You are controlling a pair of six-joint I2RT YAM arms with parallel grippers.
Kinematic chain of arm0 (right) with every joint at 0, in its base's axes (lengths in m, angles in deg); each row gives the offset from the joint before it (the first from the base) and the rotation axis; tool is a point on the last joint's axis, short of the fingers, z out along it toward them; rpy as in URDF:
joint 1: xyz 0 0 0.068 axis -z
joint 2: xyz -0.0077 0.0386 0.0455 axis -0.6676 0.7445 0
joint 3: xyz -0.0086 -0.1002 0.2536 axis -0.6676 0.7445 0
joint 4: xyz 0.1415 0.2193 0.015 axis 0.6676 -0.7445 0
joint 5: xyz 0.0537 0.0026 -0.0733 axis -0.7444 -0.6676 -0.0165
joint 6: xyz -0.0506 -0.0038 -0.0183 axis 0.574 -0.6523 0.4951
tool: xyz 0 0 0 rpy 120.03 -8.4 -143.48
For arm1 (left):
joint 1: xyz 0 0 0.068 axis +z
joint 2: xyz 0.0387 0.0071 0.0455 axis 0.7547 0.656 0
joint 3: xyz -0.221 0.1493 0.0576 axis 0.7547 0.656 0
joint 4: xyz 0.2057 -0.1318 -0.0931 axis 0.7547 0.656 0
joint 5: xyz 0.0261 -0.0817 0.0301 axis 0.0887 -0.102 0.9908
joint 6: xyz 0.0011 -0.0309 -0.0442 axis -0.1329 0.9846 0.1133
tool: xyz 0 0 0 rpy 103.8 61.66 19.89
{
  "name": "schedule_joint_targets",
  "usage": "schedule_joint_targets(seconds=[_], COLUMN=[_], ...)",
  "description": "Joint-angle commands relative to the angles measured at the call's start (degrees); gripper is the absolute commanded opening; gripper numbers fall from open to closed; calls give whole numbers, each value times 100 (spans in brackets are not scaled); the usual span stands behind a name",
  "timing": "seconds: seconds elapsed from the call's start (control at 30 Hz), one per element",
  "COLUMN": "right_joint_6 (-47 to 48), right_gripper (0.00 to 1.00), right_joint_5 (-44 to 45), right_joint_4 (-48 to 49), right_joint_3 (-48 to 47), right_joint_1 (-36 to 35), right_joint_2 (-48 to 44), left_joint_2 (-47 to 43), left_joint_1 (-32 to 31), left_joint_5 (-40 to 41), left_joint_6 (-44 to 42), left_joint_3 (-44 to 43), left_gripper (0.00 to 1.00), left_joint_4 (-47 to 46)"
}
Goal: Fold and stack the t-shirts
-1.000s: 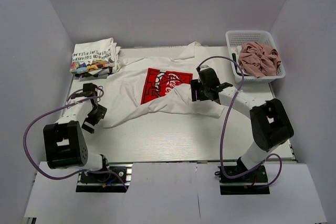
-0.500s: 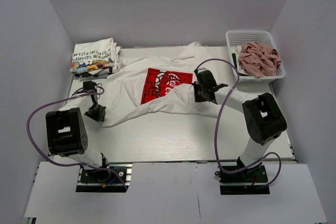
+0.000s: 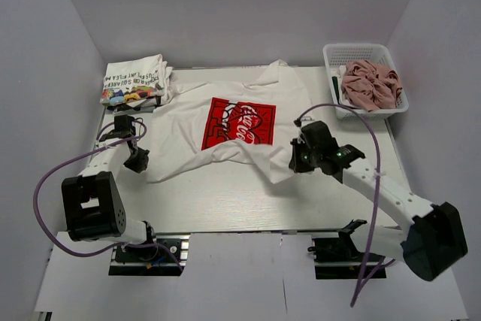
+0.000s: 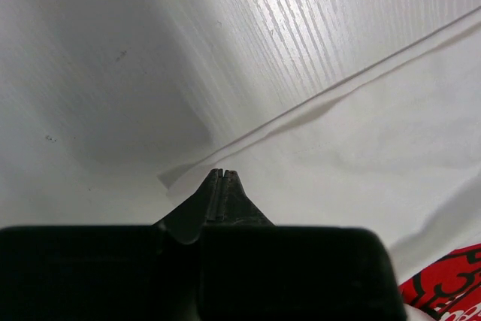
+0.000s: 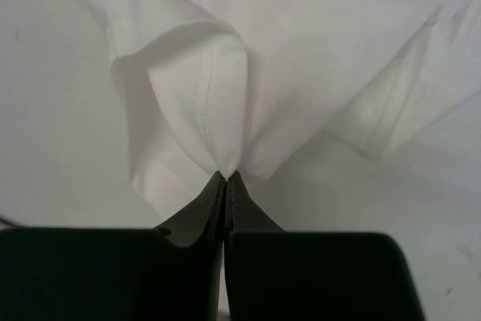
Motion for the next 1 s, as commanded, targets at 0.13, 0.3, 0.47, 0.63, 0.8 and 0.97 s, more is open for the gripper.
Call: schedule_joint_targets(seconds=[0.13, 0.3, 0.47, 0.63, 0.8, 0.97], right_joint_6=[-1347, -1841, -1176, -646, -821, -1199], right_gripper=[0, 58, 90, 90, 90, 90], right_joint_5=[-1241, -608, -992, -2047, -2384, -2102], right_joint_4=[-3059, -4082, -3039, -1677, -524, 381], right_joint_3=[671, 557, 303, 459, 1074, 1383], right_joint_1=[-359, -359, -376, -586, -1122, -1764], right_joint_2=[-900, -1313, -1411, -1025, -453, -41], left_joint_2=[-123, -123, -175, -307, -422, -606], left_joint_1=[13, 13, -40, -119, -119, -172], left_joint_5=[60, 113, 52, -202, -685, -976], left_joint_6=[-49, -49, -102, -286, -558, -664], left_joint_3=[50, -73, -143, -257, -143, 41], left_gripper=[0, 0, 8, 26, 60, 74], left_joint_4=[25, 86, 86, 8, -283, -476])
